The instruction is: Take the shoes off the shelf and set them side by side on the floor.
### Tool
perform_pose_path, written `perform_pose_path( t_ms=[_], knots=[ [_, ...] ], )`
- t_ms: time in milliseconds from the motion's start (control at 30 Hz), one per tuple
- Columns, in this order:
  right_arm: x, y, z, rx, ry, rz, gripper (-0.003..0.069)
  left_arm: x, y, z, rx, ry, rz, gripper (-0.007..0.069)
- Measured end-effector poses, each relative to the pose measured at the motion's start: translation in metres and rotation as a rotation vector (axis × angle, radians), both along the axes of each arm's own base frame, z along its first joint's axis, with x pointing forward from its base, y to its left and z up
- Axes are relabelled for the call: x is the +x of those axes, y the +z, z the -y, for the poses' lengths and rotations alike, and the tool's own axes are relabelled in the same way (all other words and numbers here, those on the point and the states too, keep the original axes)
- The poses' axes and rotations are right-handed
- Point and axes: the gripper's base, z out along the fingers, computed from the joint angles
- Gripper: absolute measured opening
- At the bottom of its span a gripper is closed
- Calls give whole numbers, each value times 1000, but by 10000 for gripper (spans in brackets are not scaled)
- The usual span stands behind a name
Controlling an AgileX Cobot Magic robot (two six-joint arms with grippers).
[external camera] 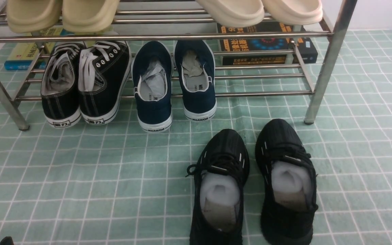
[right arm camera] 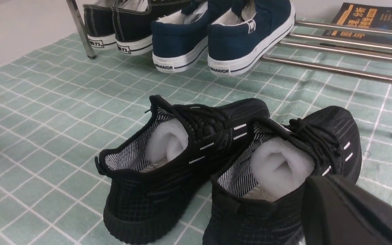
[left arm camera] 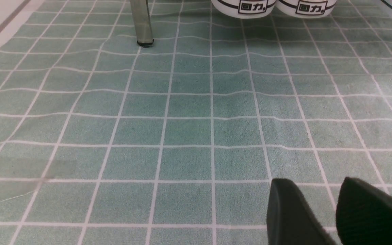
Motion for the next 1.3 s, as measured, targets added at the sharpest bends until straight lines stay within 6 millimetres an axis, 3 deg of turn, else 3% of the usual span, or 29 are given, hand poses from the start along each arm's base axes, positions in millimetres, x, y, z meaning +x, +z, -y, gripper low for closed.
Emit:
perform_pose_path(
  t_ms=[267,467,633,900,1300],
  knots=[
    [-1,-5,0,35,-2,-6,-6,0,0,0,0,0,0,242],
    [-3,-35,12,-4,-116,32,-3,0,0,0,0,0,0,242],
    [-5,-72,30,-105,-353,-57,1,0,0,0,0,0,0,242],
    [-9,-74,44,-124,-583,-72,3,0,0,0,0,0,0,242],
    [-9,-74,45,-148,-594,-69,13,0,0,0,0,0,0,242]
  ],
)
